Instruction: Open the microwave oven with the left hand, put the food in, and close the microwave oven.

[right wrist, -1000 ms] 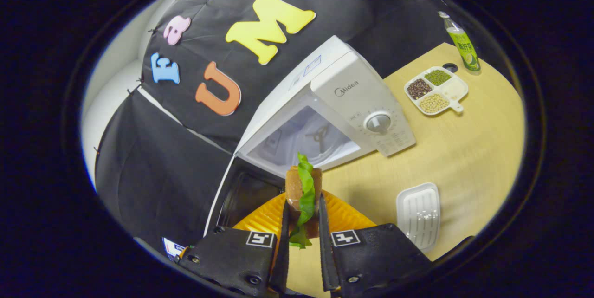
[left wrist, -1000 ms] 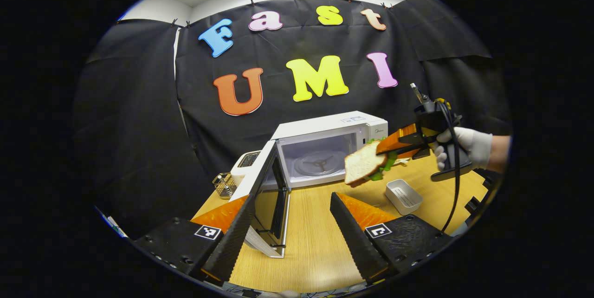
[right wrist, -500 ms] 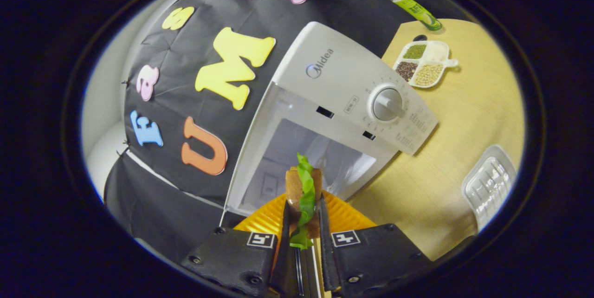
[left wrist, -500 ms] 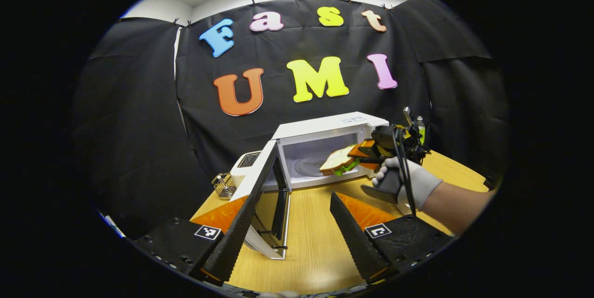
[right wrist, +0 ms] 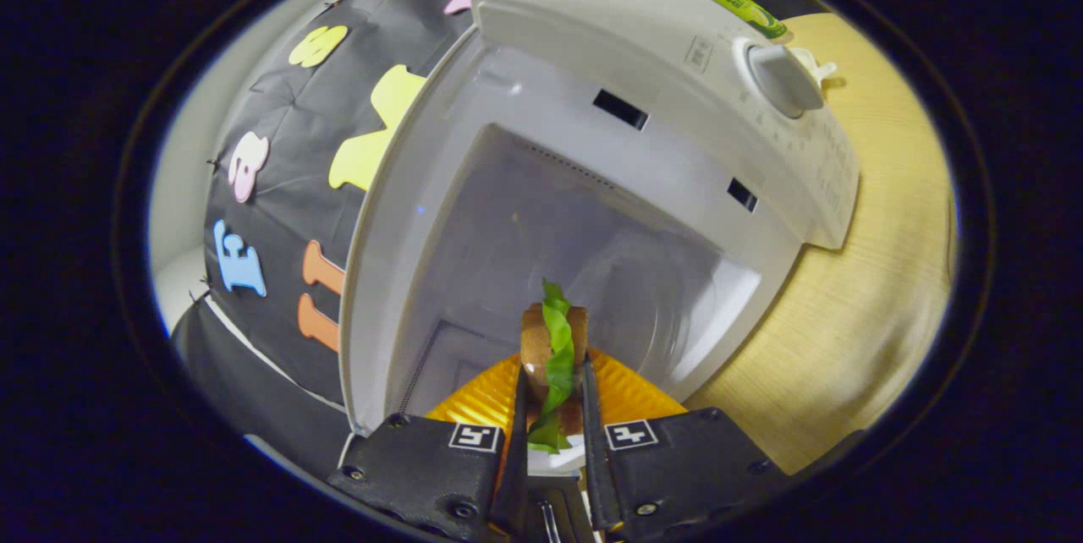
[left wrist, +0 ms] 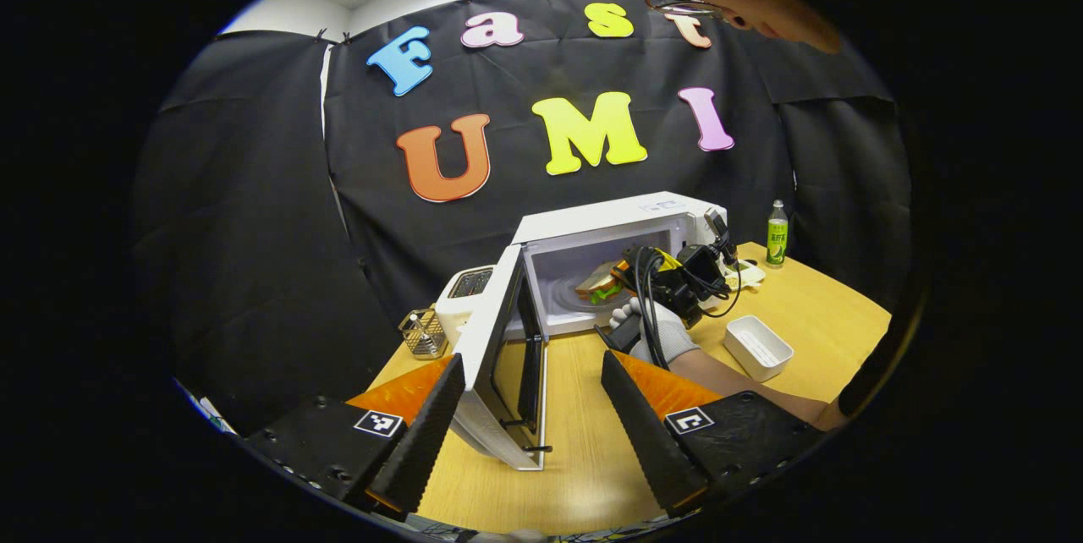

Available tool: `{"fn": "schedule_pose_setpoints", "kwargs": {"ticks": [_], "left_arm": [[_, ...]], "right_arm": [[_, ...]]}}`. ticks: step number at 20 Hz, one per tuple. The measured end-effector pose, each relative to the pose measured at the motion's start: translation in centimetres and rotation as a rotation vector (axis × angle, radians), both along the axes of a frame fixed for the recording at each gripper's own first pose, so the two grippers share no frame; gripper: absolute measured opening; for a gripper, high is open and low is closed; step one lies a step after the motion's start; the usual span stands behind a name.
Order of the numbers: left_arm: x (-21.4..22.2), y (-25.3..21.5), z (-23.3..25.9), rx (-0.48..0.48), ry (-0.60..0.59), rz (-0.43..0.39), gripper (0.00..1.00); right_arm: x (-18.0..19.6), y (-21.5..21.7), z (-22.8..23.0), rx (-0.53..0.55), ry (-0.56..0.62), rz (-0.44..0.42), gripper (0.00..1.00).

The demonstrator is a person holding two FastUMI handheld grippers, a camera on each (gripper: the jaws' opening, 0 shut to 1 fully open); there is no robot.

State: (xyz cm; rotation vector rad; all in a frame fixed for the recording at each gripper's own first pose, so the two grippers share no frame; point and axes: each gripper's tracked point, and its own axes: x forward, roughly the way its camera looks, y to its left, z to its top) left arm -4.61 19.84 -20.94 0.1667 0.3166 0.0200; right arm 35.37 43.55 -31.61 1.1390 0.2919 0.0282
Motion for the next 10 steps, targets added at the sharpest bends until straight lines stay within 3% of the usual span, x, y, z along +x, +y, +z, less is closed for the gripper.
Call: {"fn": "schedule_pose_setpoints", "kwargs": {"ticks": [1,3,4,5,6,7,8,9,10], "left_arm": [[0.1,0.3,0.3,0.012,-0.011,0.006,0.96],[0.3,0.7,0.1,0.006,0.002,0.011,0.96],[0.4,1.0,0.1,-0.001,0.004,0.013,0.96],[0.4,1.2,0.2,-0.006,0.003,0.017,0.97],[0.4,1.4,0.2,-0.012,0.004,0.022,0.96],[0.3,1.7,0.1,-0.019,0.004,0.026,0.96],[0.3,1.9,0.1,-0.021,0.002,0.029,0.96],[0.4,2.1,0.0,-0.020,0.004,0.035,0.97],[0.3,2.3,-0.1,-0.023,0.003,0.040,0.96]], "right_arm": [[0.7,0.4,-0.1,-0.003,-0.008,-0.002,0.32],[1.2,1.0,-0.7,-0.097,-0.005,-0.016,0.35],[1.3,1.0,-1.3,-0.158,0.009,-0.017,0.29],[1.2,1.4,-1.5,-0.218,0.014,0.004,0.42],[1.4,1.3,-1.9,-0.297,0.026,0.008,0.36],[1.4,1.2,-1.8,-0.376,0.019,0.009,0.48],[1.3,1.0,-1.6,-0.431,0.017,0.009,0.41],[1.1,0.6,-1.5,-0.485,0.021,0.011,0.43],[1.0,0.1,-1.6,-0.523,0.019,0.011,0.63]]}}
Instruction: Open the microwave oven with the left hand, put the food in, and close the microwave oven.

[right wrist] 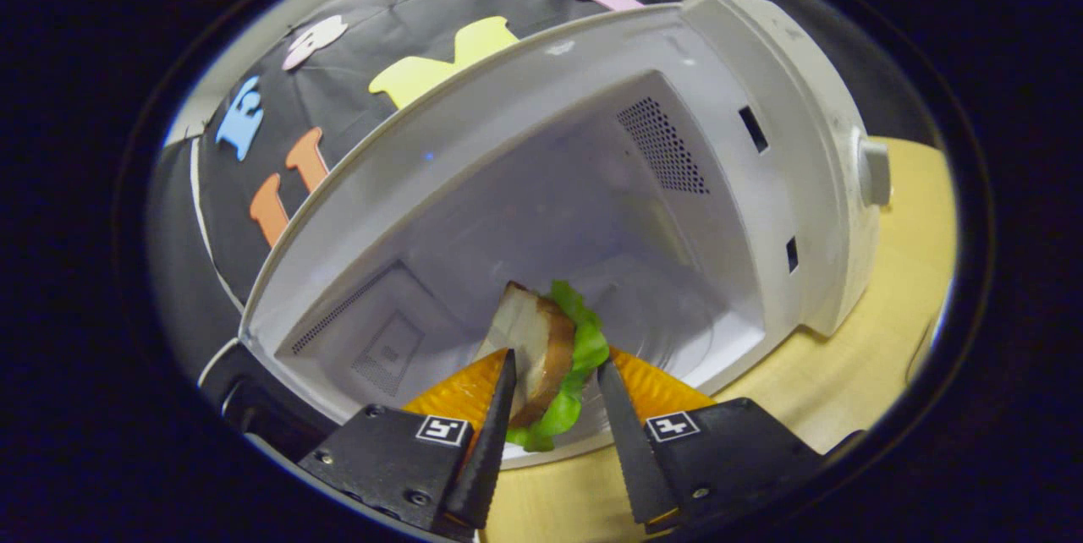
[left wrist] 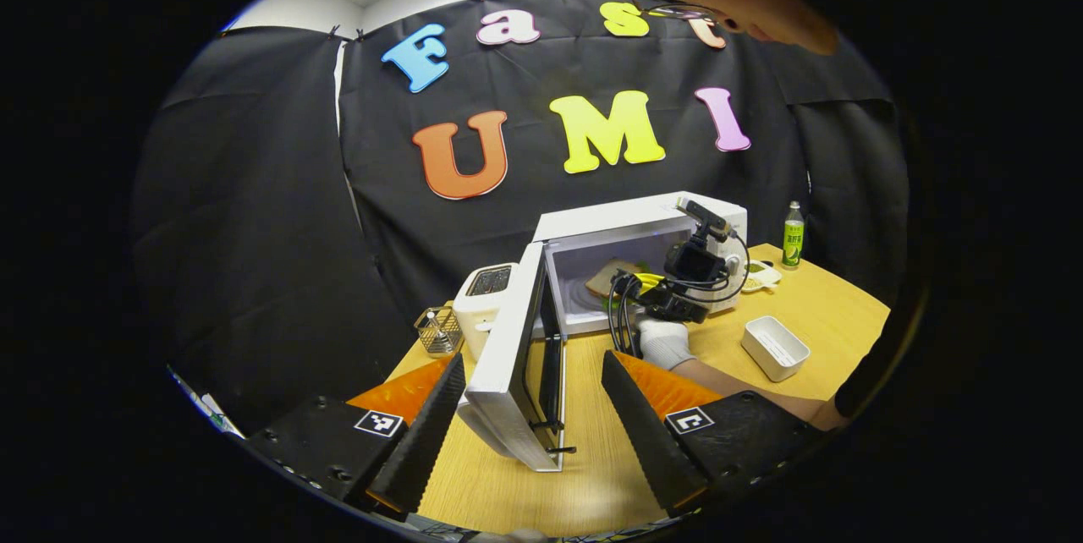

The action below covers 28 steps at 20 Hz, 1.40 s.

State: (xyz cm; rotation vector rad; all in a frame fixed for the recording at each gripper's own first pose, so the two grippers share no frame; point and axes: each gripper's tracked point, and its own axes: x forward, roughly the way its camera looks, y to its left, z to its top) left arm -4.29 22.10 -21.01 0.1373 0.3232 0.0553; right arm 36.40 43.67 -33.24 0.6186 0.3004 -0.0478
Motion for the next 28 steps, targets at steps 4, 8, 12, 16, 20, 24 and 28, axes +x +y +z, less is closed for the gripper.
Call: {"fn": "schedule_pose_setpoints", "kwargs": {"ticks": [4,8,12,16,20,24,28], "left_arm": [[-0.2,0.4,0.4,-0.004,-0.013,0.011,0.96],[0.1,0.7,1.4,0.006,-0.036,0.016,0.96],[0.6,0.8,3.0,-0.012,-0.069,0.026,0.96],[1.2,0.8,4.2,-0.008,-0.087,0.023,0.96],[2.5,1.3,5.4,0.002,-0.122,0.040,0.96],[3.7,0.8,6.8,0.006,-0.152,0.030,0.95],[5.1,0.0,8.3,0.004,-0.186,0.013,0.90]], "right_arm": [[-0.6,-1.7,1.3,-0.131,-0.018,0.009,0.85],[-2.7,-3.1,4.7,-0.257,-0.070,0.082,0.95],[-6.1,-5.7,9.4,-0.363,-0.111,0.173,0.96],[-10.1,-10.7,14.4,-0.464,-0.133,0.232,0.91],[-15.0,-16.5,20.4,-0.558,-0.173,0.289,0.98],[-19.4,-23.5,23.8,-0.626,-0.155,0.265,0.98],[-23.0,-29.2,25.6,-0.588,-0.110,0.181,0.98]]}}
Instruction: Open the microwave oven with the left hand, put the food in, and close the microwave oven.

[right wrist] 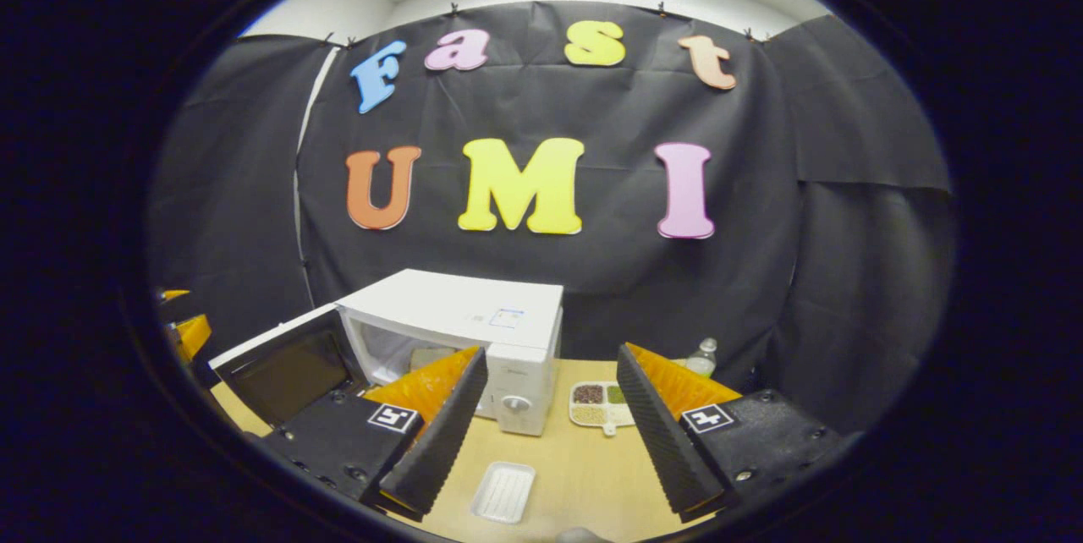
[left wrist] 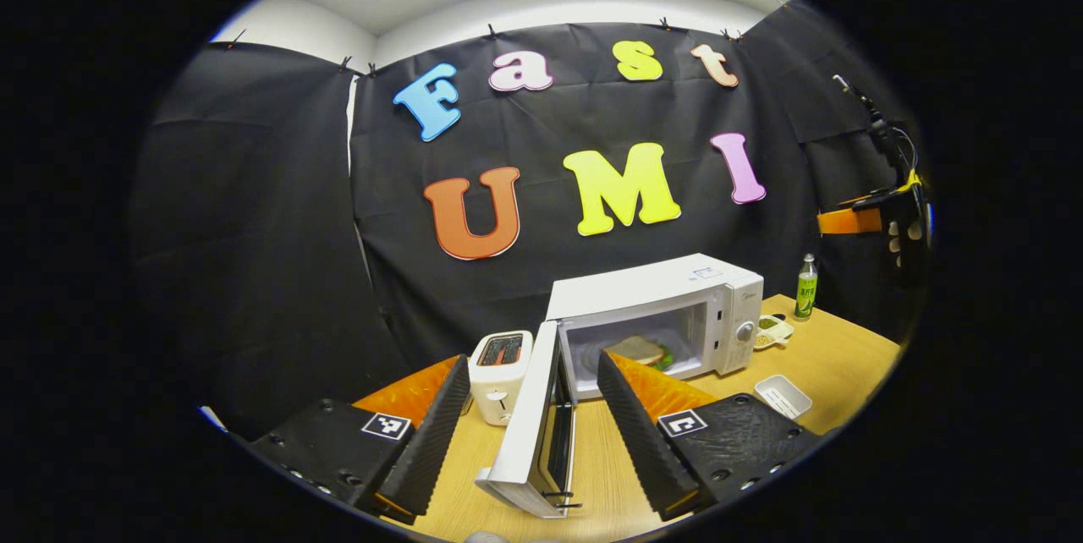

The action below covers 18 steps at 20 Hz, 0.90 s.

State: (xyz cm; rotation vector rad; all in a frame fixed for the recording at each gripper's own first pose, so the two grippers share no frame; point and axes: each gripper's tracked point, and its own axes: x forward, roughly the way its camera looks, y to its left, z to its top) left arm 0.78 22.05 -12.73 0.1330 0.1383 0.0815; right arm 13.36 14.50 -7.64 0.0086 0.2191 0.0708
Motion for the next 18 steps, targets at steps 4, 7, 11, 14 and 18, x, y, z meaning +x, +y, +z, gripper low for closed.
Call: {"fn": "schedule_pose_setpoints", "kwargs": {"ticks": [4,7,11,14,18], "left_arm": [[0.9,-1.1,1.1,-0.037,-0.013,-0.031,0.66],[1.4,-0.5,1.7,-0.021,-0.030,-0.036,0.36],[1.1,1.5,1.5,-0.036,-0.046,-0.011,0.01],[1.7,3.8,0.0,-0.021,-0.036,-0.009,0.00],[0.6,9.5,-5.3,-0.059,0.036,0.093,0.00]], "right_arm": [[-2.4,-3.3,1.7,0.018,-0.026,-0.060,0.98],[-3.9,-4.3,1.8,0.037,-0.020,-0.076,0.98],[-4.9,-5.0,2.2,0.039,-0.020,-0.098,0.98],[-5.6,-5.0,2.1,0.037,0.000,-0.098,0.98],[-6.3,-5.0,2.3,0.040,0.019,-0.110,0.98]]}}
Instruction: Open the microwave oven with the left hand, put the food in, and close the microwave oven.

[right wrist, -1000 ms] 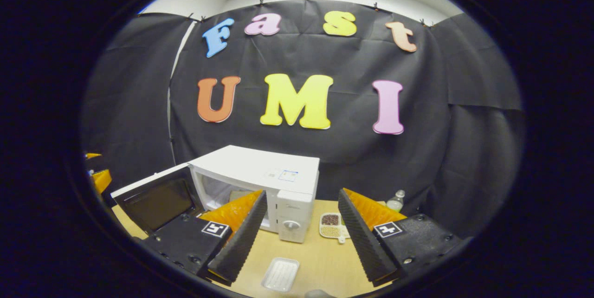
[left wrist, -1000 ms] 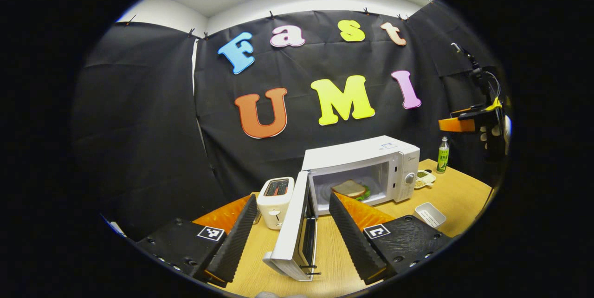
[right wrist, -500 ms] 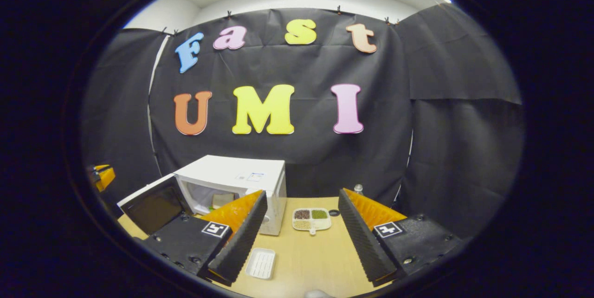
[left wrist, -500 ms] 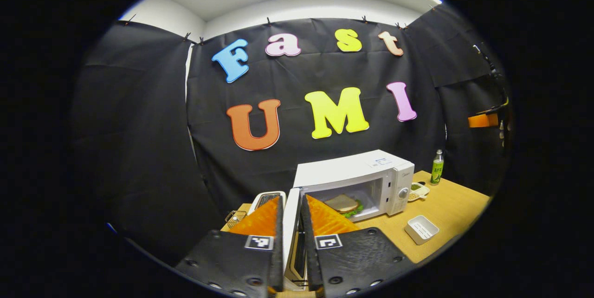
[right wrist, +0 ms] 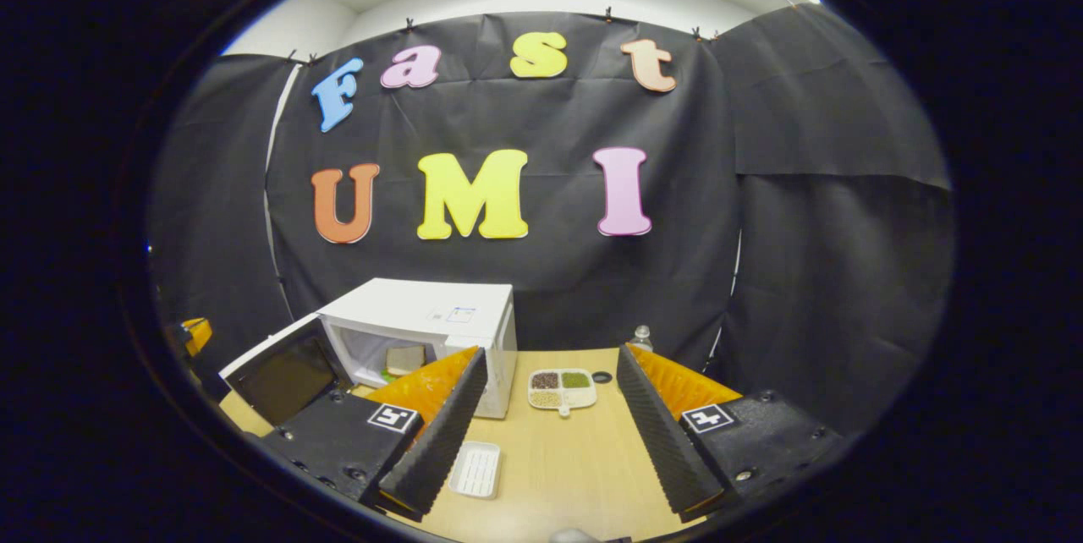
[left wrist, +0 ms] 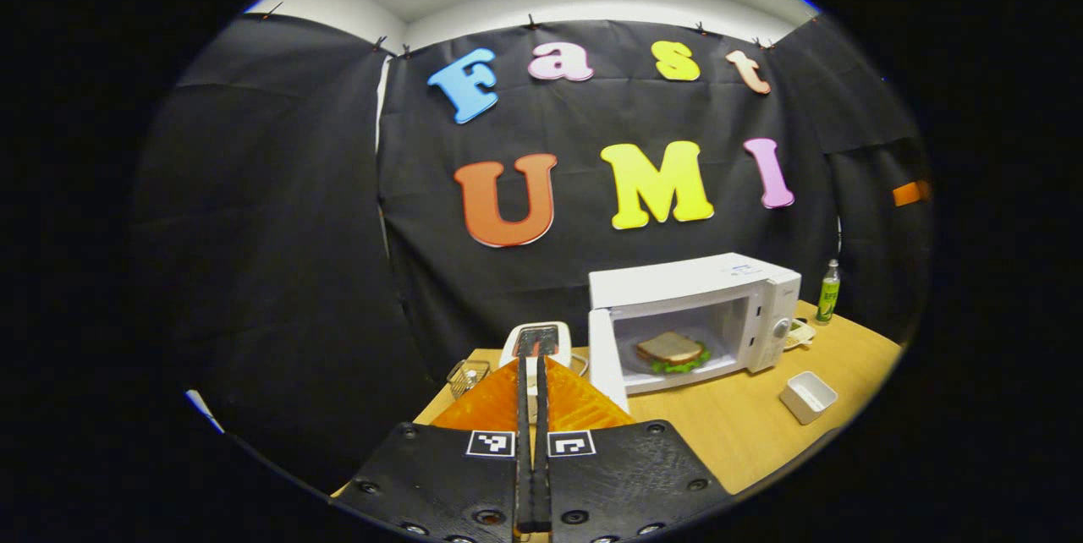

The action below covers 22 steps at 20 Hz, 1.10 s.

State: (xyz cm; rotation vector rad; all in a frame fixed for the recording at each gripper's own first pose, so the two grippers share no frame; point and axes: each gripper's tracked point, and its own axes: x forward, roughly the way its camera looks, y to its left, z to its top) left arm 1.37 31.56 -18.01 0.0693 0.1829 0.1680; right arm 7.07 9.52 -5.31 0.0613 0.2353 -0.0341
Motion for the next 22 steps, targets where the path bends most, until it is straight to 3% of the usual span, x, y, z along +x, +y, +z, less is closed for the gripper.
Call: {"fn": "schedule_pose_setpoints", "kwargs": {"ticks": [2,5,11,17,22], "left_arm": [[-0.5,2.4,-3.5,-0.008,0.050,0.048,0.00],[-0.9,2.7,-7.8,-0.037,0.101,0.032,0.00],[-0.3,0.3,-11.1,-0.046,0.153,-0.057,0.00],[0.4,-6.4,-10.1,-0.034,0.134,-0.198,0.00],[1.7,-13.4,-9.5,-0.061,0.119,-0.319,0.00]], "right_arm": [[-0.3,-0.1,0.3,-0.023,0.001,-0.009,0.98],[-0.9,0.2,0.6,-0.049,0.007,-0.013,0.98],[-0.4,2.6,0.6,-0.040,0.023,0.001,0.99],[0.2,4.7,1.2,-0.013,0.028,0.049,0.98],[-0.1,3.9,2.1,0.005,0.023,0.047,0.99]]}}
